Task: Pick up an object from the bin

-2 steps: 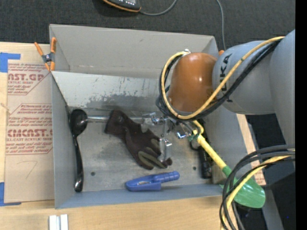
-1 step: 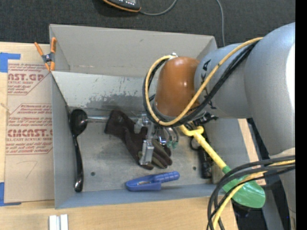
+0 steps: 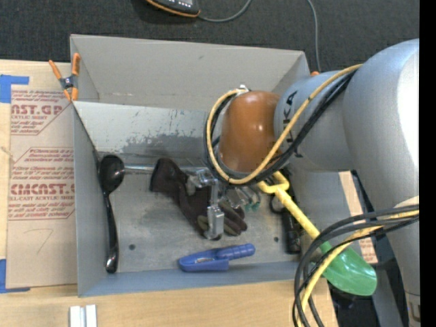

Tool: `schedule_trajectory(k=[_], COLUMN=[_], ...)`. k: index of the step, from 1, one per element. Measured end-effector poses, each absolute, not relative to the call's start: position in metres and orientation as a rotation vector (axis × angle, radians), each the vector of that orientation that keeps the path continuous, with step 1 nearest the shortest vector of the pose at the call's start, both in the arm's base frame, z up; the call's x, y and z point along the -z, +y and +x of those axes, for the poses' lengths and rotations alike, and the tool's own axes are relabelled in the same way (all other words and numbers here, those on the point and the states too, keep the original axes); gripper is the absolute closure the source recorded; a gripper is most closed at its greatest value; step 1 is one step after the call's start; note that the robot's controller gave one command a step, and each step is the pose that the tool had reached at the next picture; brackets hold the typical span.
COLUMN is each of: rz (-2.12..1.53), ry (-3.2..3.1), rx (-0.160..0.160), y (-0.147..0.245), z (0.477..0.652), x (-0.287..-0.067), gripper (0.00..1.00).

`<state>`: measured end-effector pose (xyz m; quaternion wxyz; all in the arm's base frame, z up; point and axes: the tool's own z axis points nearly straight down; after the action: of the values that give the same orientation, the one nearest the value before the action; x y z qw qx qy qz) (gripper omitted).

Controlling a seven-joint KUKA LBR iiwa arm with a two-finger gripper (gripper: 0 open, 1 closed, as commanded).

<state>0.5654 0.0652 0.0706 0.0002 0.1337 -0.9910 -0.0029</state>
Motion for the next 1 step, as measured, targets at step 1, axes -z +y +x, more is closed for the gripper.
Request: schedule_trajectory(k=[1], rz=[-0.025], ry=[-3.146], rx=[0.014], y=[0.0571], z=[0.559], x=[-0.0778], gripper=[1.0])
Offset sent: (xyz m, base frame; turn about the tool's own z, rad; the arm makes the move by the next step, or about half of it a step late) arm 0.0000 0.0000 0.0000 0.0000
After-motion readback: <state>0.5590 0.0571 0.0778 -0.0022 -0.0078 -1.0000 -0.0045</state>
